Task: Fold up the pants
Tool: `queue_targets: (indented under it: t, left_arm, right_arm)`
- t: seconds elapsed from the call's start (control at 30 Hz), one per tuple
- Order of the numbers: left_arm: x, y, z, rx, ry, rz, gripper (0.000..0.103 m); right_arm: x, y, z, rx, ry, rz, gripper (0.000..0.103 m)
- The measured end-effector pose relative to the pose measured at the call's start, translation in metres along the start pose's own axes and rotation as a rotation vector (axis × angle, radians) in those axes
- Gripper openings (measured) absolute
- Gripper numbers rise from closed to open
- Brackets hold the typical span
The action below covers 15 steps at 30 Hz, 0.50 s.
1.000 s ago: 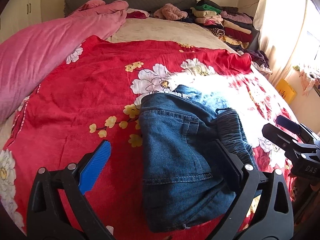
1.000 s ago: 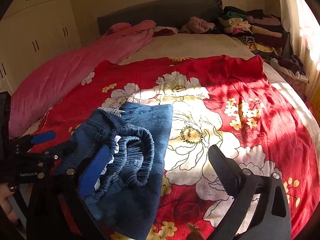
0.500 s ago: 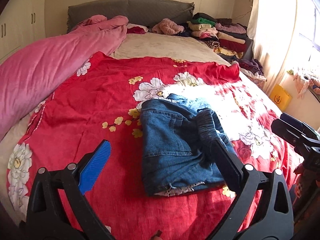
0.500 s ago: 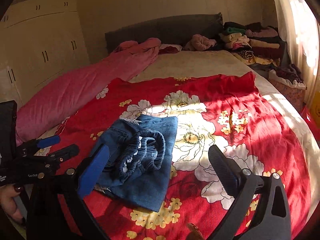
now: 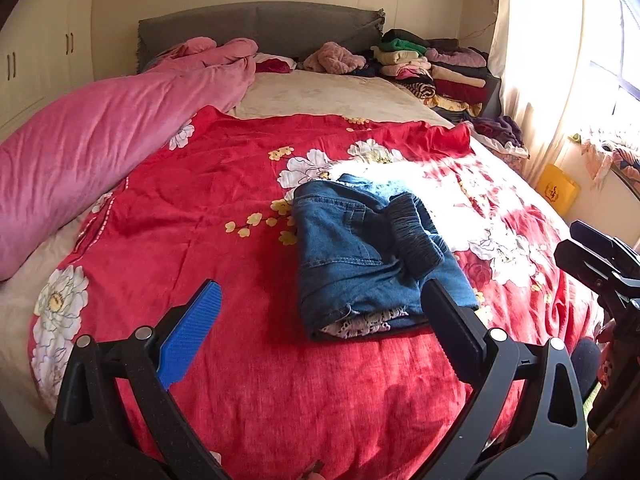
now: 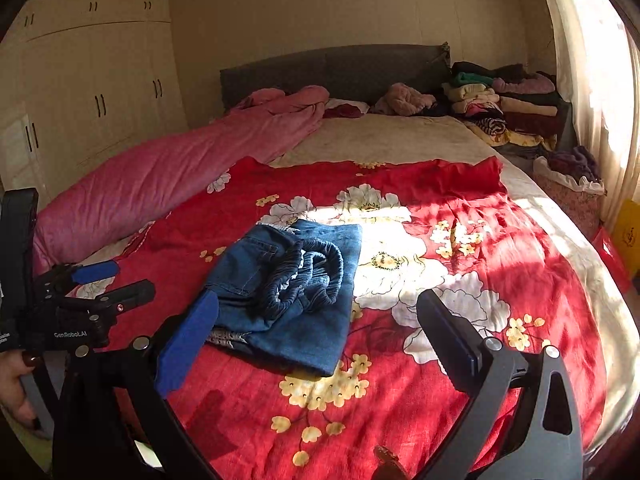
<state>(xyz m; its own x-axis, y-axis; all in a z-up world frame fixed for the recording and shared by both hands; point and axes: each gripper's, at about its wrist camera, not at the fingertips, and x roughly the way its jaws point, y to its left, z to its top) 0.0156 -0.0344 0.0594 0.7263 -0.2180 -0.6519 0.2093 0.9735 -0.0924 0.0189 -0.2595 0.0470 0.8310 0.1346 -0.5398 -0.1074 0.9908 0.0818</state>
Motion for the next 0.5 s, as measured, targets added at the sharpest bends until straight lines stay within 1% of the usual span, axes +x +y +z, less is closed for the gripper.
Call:
queue_targets:
  t: [0.33, 0.43, 0.5]
  left_arm:
    - [0.006, 0.008, -0.038, 0.001, 0.072, -0.001, 0.094]
    - [0.014, 0.008, -0.051, -0.005, 0.108, -0.032, 0.094]
    - [0.019, 0.006, -0.058, -0.006, 0.119, -0.03, 0.094]
  right_arm:
    - [0.008, -0.001, -0.041, 0.016, 0.094, -0.019, 0.099]
    - [0.013, -0.006, -0.053, 0.027, 0.12, -0.029, 0.099]
    - [0.018, -0.01, -0.059, 0.042, 0.136, -0.034, 0.099]
